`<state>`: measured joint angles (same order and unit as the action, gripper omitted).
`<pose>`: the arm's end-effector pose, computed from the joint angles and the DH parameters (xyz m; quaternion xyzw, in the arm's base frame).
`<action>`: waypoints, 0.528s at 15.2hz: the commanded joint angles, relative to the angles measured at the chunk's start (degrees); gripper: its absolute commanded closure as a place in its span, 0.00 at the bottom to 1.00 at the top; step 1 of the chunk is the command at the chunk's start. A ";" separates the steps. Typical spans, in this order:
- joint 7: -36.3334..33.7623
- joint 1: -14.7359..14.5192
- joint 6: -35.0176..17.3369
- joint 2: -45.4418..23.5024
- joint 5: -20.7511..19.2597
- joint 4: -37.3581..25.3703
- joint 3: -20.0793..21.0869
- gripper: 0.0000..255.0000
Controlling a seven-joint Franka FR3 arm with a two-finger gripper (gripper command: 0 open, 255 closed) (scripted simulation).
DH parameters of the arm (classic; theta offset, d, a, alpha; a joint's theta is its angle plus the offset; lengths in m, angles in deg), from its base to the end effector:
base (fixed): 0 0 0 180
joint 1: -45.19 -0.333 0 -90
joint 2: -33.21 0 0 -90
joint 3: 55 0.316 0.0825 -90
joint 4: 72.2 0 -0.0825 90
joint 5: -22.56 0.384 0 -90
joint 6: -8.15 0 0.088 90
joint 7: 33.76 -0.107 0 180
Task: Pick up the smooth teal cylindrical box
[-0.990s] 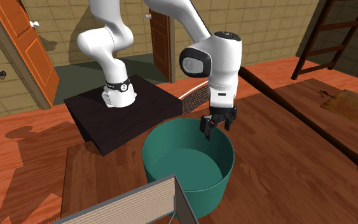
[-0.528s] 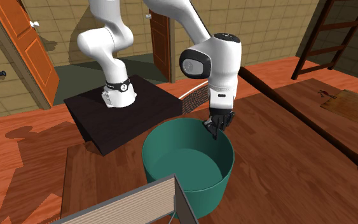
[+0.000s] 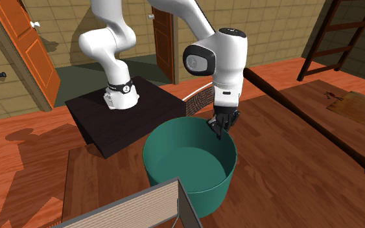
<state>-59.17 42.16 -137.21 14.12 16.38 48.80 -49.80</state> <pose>0.5824 0.0846 0.2653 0.9927 -0.1098 0.0503 0.0036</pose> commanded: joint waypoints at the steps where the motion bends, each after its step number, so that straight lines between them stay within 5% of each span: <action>1: 0.20 0.09 1.25 1.24 0.25 -0.18 0.13 1.00; 8: 0.94 0.33 5.86 4.90 1.16 -1.17 0.50 1.00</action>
<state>-58.35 42.46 -132.16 18.19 17.43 47.85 -49.36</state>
